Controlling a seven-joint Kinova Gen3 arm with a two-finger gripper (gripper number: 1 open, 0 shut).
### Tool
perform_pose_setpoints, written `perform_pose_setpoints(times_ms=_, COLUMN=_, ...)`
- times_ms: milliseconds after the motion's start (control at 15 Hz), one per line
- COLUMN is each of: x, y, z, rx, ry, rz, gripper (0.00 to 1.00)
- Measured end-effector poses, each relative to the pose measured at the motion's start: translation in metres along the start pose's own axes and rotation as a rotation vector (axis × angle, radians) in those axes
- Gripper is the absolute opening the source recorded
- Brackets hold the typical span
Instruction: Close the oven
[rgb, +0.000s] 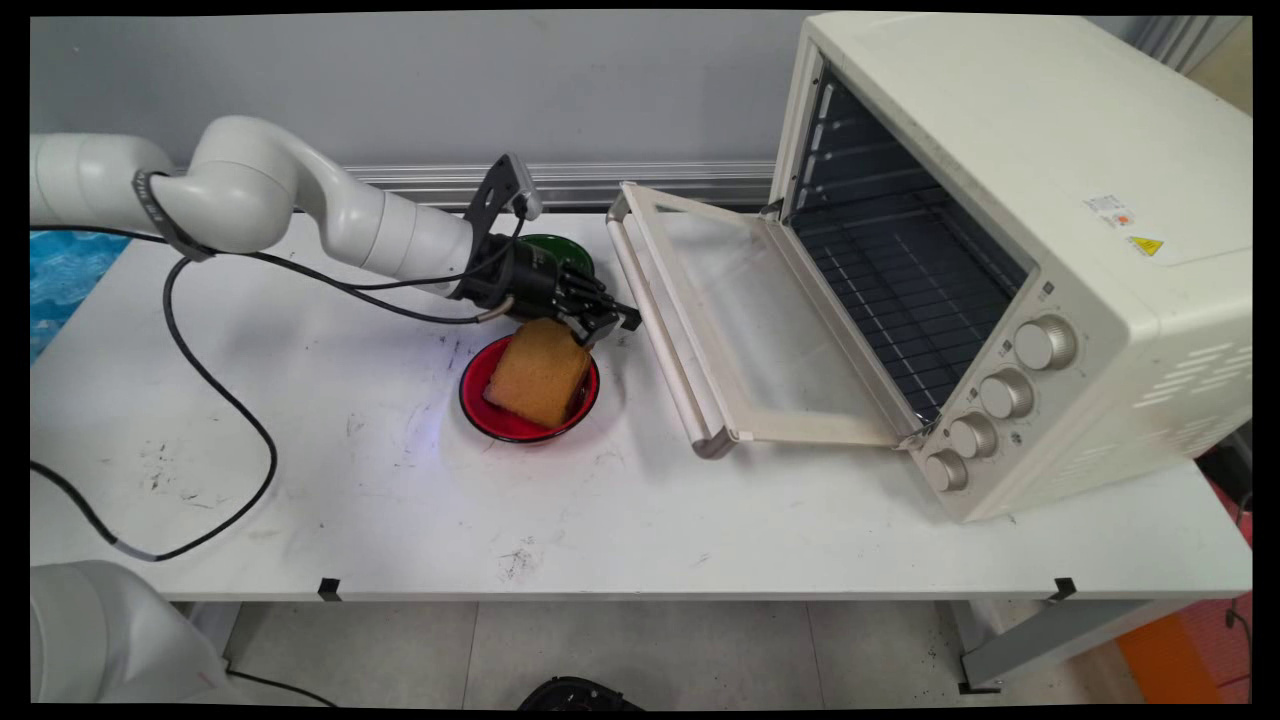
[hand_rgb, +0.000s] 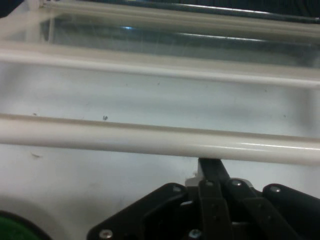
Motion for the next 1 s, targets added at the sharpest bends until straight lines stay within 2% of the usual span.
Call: perform_pose_setpoints(times_ms=1000, x=0.021, y=0.000, z=-0.001, rx=-0.010, ry=0.060, rz=0.032, gripper=0.00)
